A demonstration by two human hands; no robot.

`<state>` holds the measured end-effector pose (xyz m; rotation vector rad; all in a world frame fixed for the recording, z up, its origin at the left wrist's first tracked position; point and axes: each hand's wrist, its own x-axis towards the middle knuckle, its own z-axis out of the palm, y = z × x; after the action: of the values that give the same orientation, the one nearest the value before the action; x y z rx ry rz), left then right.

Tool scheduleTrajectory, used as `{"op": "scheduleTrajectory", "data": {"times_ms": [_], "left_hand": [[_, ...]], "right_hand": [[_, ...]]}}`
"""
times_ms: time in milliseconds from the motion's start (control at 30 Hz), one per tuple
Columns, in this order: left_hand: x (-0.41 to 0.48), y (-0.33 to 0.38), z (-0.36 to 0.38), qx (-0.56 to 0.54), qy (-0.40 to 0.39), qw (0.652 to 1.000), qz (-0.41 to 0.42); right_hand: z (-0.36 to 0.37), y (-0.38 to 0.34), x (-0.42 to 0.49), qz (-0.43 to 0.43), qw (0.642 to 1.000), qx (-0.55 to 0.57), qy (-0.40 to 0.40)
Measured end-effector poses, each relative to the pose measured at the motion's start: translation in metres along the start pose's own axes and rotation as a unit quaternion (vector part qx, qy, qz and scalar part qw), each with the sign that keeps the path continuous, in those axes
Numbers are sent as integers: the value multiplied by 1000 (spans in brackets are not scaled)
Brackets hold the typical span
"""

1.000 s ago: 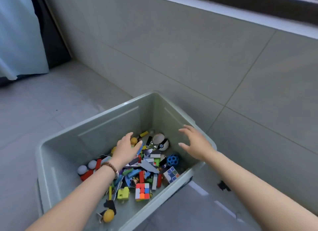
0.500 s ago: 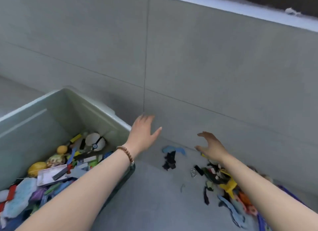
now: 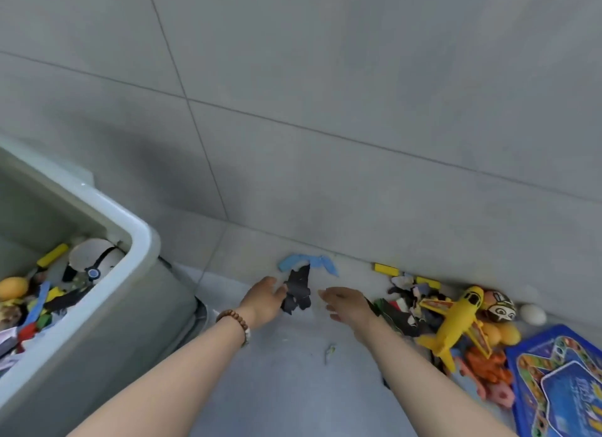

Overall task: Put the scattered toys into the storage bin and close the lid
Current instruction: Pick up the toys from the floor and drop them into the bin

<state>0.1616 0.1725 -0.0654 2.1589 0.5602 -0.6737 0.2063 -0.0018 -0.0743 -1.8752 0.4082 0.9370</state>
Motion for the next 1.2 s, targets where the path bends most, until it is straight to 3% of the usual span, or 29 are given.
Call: {"op": "scheduleTrajectory", "data": {"times_ms": [67,200,333,533,700,900,1100,1200], "left_hand": [[11,-5,7,-26,-6,1000,2],[30,-13,16,-58,-10,998,19],[40,-24,29,-107,-32,994,17],[24,-19,39,-260,-25,965,1],[14,-35,48,-92,26,991,91],[24,-35,49,52,54,985,158],[27,-36,49,30,61,985,156],[26,-35,52,-134,37,983,120]], "right_hand": [[11,6,9,17,999,47,4],[27,10,25,-32,997,-11,64],[34,7,31,-23,996,15,82],[36,13,26,-13,992,90,85],[10,14,16,-38,981,166,92],[-14,24,6,-22,973,219,63],[-15,31,6,-19,974,223,41],[-16,28,1,-28,971,235,38]]}}
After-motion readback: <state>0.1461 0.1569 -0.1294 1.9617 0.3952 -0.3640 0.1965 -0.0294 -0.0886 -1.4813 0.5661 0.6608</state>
